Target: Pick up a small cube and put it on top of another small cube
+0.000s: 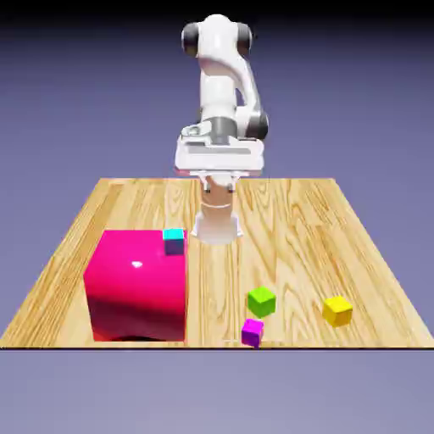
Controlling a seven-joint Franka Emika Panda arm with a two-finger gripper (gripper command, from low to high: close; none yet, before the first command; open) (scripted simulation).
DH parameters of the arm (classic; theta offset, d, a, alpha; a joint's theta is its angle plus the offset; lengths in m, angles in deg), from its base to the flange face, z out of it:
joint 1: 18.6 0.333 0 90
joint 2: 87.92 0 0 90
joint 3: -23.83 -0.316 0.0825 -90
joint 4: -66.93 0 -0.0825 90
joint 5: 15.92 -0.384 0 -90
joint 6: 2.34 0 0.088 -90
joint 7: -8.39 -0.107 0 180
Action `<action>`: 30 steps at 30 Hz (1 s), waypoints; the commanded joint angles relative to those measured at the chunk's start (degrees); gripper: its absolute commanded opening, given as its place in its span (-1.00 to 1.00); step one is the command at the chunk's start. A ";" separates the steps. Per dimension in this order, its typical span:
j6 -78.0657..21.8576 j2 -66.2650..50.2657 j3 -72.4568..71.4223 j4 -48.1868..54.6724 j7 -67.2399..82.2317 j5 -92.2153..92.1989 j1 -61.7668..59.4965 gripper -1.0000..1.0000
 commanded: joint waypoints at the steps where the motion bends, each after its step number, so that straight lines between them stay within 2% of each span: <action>1: 0.55 -1.28 -1.59 0.08 -2.50 -1.51 -1.01 0.00; 30: 16.46 -38.45 -47.73 2.50 -74.76 -45.22 -30.40 0.00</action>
